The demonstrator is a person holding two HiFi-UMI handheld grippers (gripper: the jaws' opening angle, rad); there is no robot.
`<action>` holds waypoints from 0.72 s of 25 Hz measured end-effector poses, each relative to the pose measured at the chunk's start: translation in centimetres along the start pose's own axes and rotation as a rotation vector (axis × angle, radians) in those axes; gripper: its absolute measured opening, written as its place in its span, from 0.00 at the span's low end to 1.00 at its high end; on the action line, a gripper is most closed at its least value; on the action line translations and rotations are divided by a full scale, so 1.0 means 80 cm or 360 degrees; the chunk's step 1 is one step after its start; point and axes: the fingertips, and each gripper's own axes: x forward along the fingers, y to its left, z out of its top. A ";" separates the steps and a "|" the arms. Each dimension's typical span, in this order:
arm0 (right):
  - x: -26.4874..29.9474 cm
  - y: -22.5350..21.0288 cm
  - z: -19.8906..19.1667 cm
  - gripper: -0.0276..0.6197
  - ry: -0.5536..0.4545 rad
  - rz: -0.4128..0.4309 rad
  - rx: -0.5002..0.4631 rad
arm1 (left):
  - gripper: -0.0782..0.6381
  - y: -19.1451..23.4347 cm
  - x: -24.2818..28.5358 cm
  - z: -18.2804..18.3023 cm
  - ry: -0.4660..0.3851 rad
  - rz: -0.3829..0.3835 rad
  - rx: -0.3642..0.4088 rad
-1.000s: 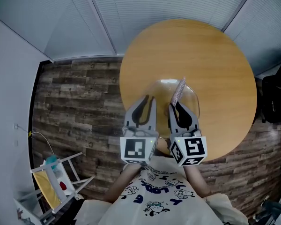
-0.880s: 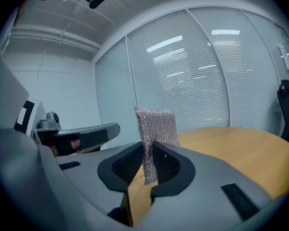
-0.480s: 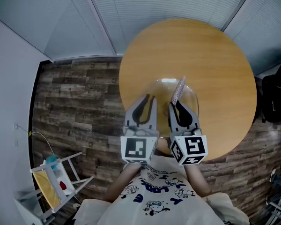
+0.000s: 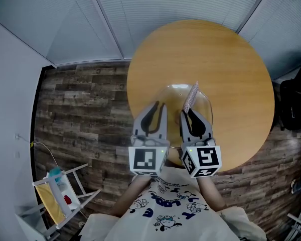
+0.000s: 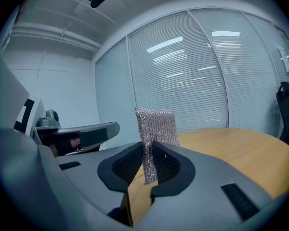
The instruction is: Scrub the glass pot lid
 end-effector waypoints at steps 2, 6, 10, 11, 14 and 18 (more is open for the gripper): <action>-0.001 0.000 0.000 0.16 -0.0002 -0.0005 -0.0002 | 0.19 0.000 -0.001 0.000 -0.0004 0.0001 -0.0006; -0.002 0.001 0.000 0.16 -0.0009 -0.0013 -0.0005 | 0.19 0.001 -0.002 0.003 -0.0012 0.0002 -0.0006; -0.001 0.000 -0.001 0.16 -0.0012 -0.0020 -0.0008 | 0.19 0.001 -0.001 0.000 -0.0005 0.0004 0.0006; -0.001 -0.001 -0.001 0.16 -0.0014 -0.0021 -0.0010 | 0.19 0.001 0.000 -0.001 -0.0001 0.0001 0.0006; -0.002 -0.001 0.001 0.16 -0.0021 -0.0024 -0.0016 | 0.19 -0.001 0.000 -0.002 0.0010 -0.0012 0.0007; -0.003 -0.002 0.000 0.16 -0.0026 -0.0035 -0.0019 | 0.19 -0.002 0.001 0.000 -0.0006 -0.0023 0.0006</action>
